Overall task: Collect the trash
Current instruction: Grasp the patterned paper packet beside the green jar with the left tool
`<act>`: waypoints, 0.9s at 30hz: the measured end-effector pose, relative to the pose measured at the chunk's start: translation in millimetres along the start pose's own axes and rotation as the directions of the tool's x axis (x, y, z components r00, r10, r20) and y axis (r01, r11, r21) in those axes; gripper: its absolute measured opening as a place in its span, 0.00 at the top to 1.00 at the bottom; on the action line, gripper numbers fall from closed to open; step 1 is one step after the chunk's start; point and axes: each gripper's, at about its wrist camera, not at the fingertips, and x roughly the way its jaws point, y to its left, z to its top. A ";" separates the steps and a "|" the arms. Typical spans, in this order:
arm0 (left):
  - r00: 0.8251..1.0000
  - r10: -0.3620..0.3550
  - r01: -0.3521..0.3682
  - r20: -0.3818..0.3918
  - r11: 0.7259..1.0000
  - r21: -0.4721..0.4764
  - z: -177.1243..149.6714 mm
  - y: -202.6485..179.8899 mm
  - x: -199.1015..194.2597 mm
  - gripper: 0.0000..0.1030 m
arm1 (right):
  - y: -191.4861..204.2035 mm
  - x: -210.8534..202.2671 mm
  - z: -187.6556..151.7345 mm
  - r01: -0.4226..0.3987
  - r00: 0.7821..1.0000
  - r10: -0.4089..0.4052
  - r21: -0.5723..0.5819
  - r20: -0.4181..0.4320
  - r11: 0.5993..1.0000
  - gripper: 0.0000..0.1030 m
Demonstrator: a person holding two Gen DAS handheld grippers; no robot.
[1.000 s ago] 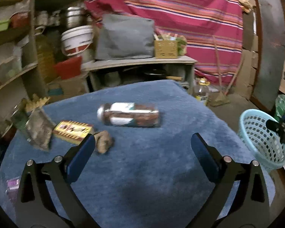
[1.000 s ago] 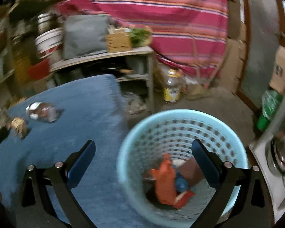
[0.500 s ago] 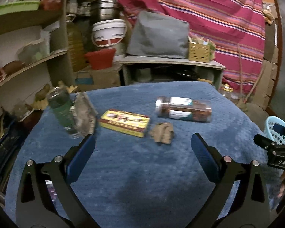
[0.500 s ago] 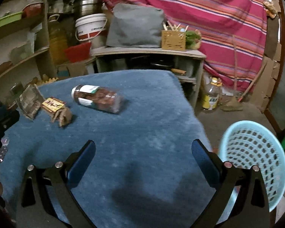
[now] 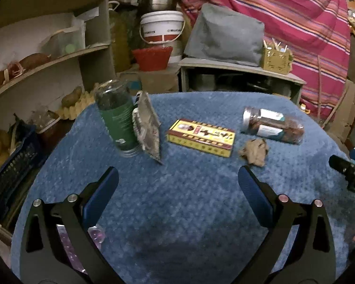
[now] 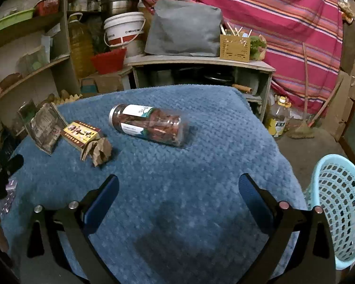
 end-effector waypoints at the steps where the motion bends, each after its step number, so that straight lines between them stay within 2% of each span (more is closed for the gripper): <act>1: 1.000 0.003 -0.003 0.001 1.000 -0.001 -0.6 2.1 1.3 0.05 | 1.0 2.4 1.3 -0.001 1.000 0.001 0.003 -0.002 1.000 0.04; 8: 0.999 0.033 -0.033 -0.006 0.999 -0.003 -3.7 15.1 15.3 0.05 | 9.7 17.0 5.9 0.001 1.000 0.000 0.016 -0.014 1.000 0.04; 18: 0.993 0.112 -0.110 0.037 0.992 -0.056 -2.4 46.3 23.2 0.05 | 26.3 34.8 4.9 0.062 0.997 -0.064 -0.032 -0.039 0.998 0.04; 19: 0.992 0.123 -0.121 0.034 0.991 -0.064 -1.4 50.3 25.9 0.05 | 26.5 35.6 4.3 0.071 0.997 -0.072 -0.038 -0.038 0.997 0.04; 21: 0.995 0.096 -0.096 -0.011 0.991 -0.090 1.0 57.8 35.1 0.05 | 25.1 38.8 3.4 0.073 0.996 -0.075 -0.038 -0.050 0.997 0.04; 27: 0.995 0.081 -0.090 -0.066 0.984 -0.156 11.2 71.6 57.7 0.05 | 10.7 53.2 5.2 0.055 0.995 -0.054 0.009 -0.080 0.998 0.04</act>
